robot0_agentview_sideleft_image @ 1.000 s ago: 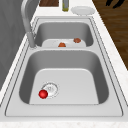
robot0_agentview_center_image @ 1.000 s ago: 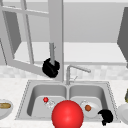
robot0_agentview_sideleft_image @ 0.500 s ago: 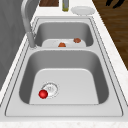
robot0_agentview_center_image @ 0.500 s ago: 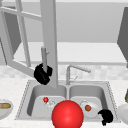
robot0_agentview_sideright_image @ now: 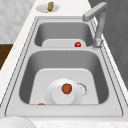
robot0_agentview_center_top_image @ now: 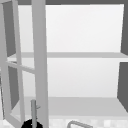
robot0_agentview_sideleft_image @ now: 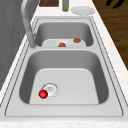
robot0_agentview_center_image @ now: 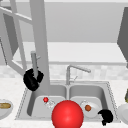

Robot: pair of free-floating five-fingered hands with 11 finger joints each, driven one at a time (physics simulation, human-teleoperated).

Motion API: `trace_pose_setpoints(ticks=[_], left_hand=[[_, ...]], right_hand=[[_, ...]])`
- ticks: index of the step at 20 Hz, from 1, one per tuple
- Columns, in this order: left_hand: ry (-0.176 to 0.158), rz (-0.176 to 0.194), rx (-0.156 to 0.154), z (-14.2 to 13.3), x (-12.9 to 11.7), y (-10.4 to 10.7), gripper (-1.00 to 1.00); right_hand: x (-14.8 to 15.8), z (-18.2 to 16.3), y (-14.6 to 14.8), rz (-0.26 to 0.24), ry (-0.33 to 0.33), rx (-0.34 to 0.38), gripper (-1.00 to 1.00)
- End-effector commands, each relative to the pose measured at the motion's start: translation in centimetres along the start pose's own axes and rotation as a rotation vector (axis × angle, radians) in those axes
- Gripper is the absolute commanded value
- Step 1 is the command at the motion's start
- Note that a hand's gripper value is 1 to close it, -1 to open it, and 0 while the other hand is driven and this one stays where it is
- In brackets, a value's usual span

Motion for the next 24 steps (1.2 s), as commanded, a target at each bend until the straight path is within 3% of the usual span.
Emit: trace_pose_setpoints(ticks=[1,7,16,21,24], left_hand=[[-0.019,0.023,0.023,2.4,0.2,2.9,1.00],[-0.018,0.099,0.034,3.1,-0.4,6.2,1.00],[-0.020,0.140,0.039,4.4,-1.7,12.5,1.00],[-0.032,0.176,0.053,4.7,-3.1,15.8,1.00],[-0.048,0.200,0.045,4.8,-3.8,17.6,1.00]], right_hand=[[0.0,0.0,0.0,0.000,0.000,0.000,0.00],[0.0,0.0,0.0,0.000,0.000,0.000,0.00],[0.0,0.0,0.0,0.000,0.000,0.000,0.00],[0.0,0.0,0.0,0.000,0.000,0.000,0.00],[0.0,0.0,0.0,0.000,0.000,0.000,0.00]])
